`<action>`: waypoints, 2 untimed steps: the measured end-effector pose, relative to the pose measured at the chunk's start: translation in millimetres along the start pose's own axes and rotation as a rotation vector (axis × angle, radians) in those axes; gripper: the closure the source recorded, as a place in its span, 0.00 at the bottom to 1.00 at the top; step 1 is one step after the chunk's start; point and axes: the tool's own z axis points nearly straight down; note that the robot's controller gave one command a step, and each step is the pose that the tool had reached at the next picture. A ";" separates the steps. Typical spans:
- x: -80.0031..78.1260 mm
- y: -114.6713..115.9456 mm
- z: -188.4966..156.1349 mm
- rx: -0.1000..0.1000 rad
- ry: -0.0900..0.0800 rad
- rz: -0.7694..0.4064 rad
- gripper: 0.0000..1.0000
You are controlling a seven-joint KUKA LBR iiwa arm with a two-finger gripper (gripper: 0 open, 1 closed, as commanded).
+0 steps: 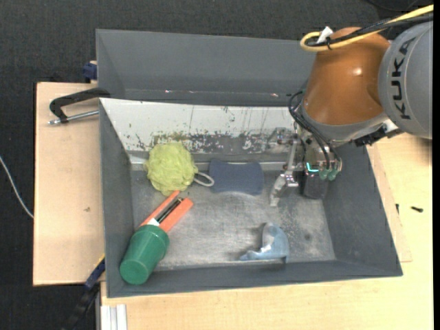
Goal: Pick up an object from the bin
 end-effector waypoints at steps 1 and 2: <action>-1.6 0.0 -4.5 0.000 -0.009 0.000 0.00; 14.2 -4.8 36.5 0.000 -0.016 -0.022 0.00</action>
Offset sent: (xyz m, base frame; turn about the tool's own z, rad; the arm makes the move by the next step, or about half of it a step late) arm -0.0440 -0.0136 -0.1050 -0.0536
